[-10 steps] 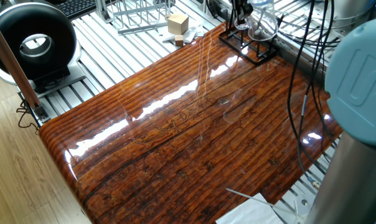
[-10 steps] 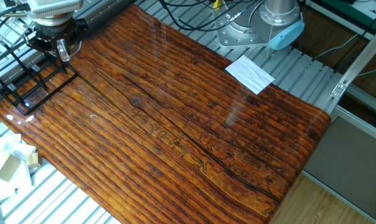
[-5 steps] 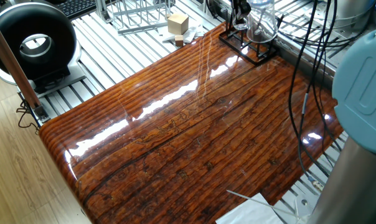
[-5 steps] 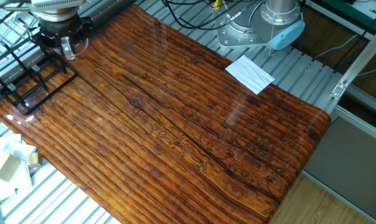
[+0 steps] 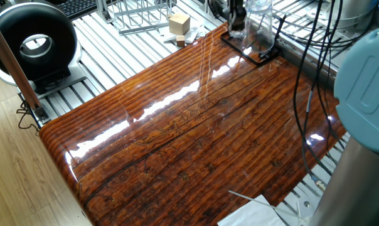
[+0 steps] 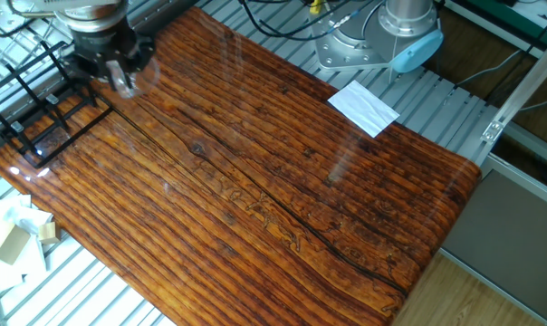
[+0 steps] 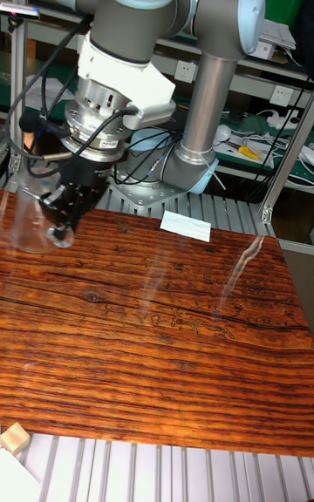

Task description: Take the cup off the cup rack

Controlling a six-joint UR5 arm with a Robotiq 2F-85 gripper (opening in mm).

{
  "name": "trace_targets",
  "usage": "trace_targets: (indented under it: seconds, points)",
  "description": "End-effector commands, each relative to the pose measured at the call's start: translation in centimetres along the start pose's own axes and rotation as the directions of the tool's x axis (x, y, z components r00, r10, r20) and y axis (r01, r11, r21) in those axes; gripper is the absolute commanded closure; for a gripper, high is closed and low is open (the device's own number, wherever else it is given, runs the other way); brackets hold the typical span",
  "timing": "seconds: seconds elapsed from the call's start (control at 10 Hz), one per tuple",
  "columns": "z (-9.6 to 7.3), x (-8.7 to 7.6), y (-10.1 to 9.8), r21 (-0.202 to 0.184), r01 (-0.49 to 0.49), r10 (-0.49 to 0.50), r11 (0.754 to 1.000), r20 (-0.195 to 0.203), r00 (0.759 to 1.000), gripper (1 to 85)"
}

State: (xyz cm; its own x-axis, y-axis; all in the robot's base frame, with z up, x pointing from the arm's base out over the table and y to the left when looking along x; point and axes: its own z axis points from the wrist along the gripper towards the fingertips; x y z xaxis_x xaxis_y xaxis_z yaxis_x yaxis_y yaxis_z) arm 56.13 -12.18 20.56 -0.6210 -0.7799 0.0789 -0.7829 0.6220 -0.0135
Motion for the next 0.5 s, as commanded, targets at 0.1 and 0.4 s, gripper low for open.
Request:
trace_targets:
  seconds: [0.1,0.4]
  points:
    - [-0.3,-3.6,3.1,-0.151,-0.125,0.143,0.981,0.11,0.984,84.7]
    - [-0.3,-6.5,4.6,-0.252,-0.185,0.231,0.95,0.167,0.958,84.7]
